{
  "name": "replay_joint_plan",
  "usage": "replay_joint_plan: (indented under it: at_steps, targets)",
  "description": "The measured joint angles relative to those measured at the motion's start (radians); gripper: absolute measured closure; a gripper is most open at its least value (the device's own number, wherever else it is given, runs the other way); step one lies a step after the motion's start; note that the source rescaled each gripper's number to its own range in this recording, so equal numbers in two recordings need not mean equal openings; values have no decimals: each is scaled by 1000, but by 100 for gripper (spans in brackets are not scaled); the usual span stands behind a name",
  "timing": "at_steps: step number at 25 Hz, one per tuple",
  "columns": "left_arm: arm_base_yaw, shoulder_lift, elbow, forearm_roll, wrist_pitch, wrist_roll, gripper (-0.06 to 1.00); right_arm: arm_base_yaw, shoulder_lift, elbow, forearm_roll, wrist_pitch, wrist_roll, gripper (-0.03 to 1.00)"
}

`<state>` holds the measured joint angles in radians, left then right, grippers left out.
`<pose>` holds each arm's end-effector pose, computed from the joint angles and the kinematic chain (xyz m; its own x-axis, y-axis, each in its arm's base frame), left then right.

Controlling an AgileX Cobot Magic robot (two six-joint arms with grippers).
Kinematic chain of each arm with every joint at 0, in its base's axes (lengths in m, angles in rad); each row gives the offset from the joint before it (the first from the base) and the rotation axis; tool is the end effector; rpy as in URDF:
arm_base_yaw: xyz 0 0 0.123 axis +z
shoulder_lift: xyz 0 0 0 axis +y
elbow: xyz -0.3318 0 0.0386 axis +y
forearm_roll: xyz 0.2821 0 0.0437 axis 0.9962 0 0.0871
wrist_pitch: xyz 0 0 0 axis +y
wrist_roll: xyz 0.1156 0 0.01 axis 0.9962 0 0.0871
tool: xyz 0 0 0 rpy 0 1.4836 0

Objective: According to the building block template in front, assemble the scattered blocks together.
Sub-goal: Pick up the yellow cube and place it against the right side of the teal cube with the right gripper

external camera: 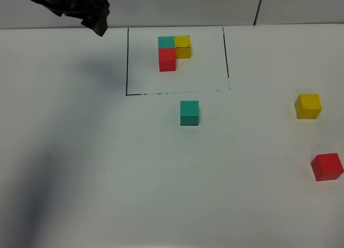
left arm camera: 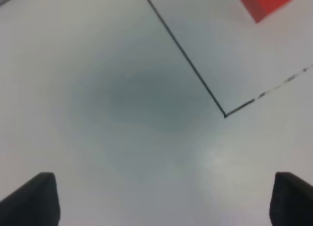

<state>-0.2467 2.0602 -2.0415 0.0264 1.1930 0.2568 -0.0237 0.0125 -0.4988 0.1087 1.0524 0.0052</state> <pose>0.5078 -0.1249 0.3314 -0.7822 0.4685 -0.4107 0.4560 0.8797 0.1351 0.0005 0.0109 0.2832 -0.4612 0.0699 -0.8846 -0.0329 0.9949 0.0957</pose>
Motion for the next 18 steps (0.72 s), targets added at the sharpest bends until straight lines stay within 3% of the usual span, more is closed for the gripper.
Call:
replay_joint_plan:
  at_steps: [9, 18]
  targets:
    - [57, -275, 414, 8, -8, -47, 13, 0, 0, 0, 0, 0, 1, 22]
    - [60, -715, 799, 19, -141, -164, 14, 0, 0, 0, 0, 0, 1, 22]
